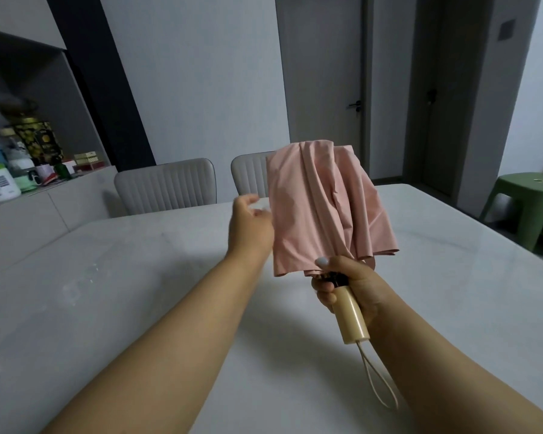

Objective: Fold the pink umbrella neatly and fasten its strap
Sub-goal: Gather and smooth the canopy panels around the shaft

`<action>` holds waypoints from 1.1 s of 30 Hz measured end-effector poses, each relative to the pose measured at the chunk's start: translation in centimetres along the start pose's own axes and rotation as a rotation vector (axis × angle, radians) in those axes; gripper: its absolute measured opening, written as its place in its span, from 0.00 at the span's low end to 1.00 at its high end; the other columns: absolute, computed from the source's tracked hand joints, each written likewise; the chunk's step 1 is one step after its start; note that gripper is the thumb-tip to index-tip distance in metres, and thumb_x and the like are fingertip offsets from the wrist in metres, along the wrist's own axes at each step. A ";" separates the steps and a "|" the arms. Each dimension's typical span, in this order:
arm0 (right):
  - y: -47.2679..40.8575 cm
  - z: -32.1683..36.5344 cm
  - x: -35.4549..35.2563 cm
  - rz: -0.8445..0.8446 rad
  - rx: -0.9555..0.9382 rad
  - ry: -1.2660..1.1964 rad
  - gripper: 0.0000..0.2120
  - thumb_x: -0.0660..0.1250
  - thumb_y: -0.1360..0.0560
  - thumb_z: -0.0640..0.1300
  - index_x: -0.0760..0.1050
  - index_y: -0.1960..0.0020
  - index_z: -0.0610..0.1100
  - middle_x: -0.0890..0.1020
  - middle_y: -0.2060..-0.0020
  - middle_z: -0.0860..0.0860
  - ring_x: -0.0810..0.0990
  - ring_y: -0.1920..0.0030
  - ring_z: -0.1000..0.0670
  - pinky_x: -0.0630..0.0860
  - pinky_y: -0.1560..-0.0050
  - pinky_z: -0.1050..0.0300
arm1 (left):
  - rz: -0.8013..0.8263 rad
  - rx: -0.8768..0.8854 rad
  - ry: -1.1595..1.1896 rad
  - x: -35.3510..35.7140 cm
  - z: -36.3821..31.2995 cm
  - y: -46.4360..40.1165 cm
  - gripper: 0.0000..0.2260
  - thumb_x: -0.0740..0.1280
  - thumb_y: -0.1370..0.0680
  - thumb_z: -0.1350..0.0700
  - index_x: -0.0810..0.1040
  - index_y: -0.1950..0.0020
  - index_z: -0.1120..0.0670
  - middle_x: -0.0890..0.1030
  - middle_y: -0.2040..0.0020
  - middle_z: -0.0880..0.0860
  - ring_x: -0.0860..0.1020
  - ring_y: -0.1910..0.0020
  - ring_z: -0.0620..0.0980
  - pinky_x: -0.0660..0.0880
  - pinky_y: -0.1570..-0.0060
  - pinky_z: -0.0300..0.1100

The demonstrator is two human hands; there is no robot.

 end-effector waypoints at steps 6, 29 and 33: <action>-0.2 -0.4 0.0 -0.037 -0.100 0.102 0.05 0.69 0.38 0.36 0.73 0.69 0.38 0.71 0.76 0.44 0.69 0.78 0.51 0.68 0.79 0.61 | -0.127 0.014 -0.232 0.1 -5.7 -2.6 0.21 0.49 0.16 0.47 0.72 0.38 0.61 0.78 0.46 0.57 0.75 0.50 0.57 0.67 0.55 0.42; 0.3 -0.4 0.8 -0.108 -0.178 0.220 0.06 0.68 0.30 0.30 0.78 0.66 0.34 0.77 0.73 0.42 0.71 0.76 0.49 0.70 0.77 0.60 | 0.083 0.086 -0.049 4.5 -2.9 0.1 0.21 0.51 0.19 0.42 0.67 0.27 0.40 0.77 0.35 0.49 0.75 0.38 0.53 0.69 0.35 0.49; 0.7 0.3 1.1 0.001 -0.161 0.203 0.03 0.68 0.34 0.34 0.76 0.63 0.33 0.78 0.75 0.46 0.70 0.77 0.51 0.69 0.77 0.61 | 0.201 -0.148 0.240 4.5 -2.1 -0.4 0.27 0.56 0.27 0.34 0.69 0.30 0.43 0.80 0.38 0.52 0.78 0.40 0.54 0.73 0.38 0.57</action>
Point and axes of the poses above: each hand's wrist, its own y-axis away from the middle knuckle, its own x-axis out of the palm, z = x × y, the point moved 2 cm from there along -y, towards the middle knuckle
